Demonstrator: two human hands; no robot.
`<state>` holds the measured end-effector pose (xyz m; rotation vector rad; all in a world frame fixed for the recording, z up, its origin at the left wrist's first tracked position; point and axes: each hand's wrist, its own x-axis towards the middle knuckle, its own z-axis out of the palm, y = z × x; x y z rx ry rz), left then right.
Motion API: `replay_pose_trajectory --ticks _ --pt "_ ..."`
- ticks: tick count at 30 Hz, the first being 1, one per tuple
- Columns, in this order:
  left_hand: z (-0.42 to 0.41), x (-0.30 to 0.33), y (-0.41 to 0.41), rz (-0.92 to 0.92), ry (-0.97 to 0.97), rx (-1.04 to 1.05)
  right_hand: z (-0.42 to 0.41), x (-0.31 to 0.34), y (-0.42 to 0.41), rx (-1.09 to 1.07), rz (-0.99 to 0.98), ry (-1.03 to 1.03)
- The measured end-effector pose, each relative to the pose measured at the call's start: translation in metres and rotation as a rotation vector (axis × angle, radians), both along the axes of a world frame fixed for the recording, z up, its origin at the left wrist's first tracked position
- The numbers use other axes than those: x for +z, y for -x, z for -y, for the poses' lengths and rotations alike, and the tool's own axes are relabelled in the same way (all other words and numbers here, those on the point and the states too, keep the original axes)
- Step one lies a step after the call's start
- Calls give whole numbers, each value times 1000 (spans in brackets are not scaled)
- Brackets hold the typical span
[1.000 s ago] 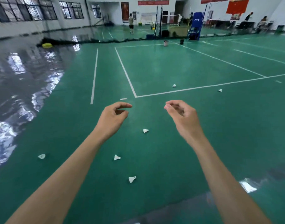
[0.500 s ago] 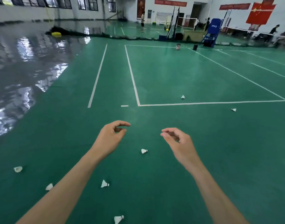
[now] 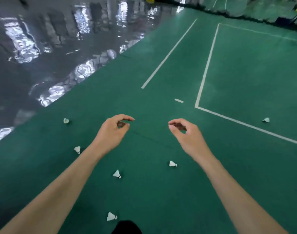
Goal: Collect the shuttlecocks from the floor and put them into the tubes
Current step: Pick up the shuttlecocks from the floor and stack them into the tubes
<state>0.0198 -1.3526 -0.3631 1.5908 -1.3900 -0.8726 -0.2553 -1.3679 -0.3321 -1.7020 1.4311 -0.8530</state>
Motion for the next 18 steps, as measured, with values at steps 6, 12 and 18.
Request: replay_pose_trajectory --ticks 6,12,18 --pt "112 -95 -20 75 -240 126 135 -79 -30 201 -110 -53" --pt "143 -248 -13 113 -553 197 204 -214 -39 440 -206 -174" --pt "111 -417 6 156 -793 286 232 -378 -65 879 -363 -189"
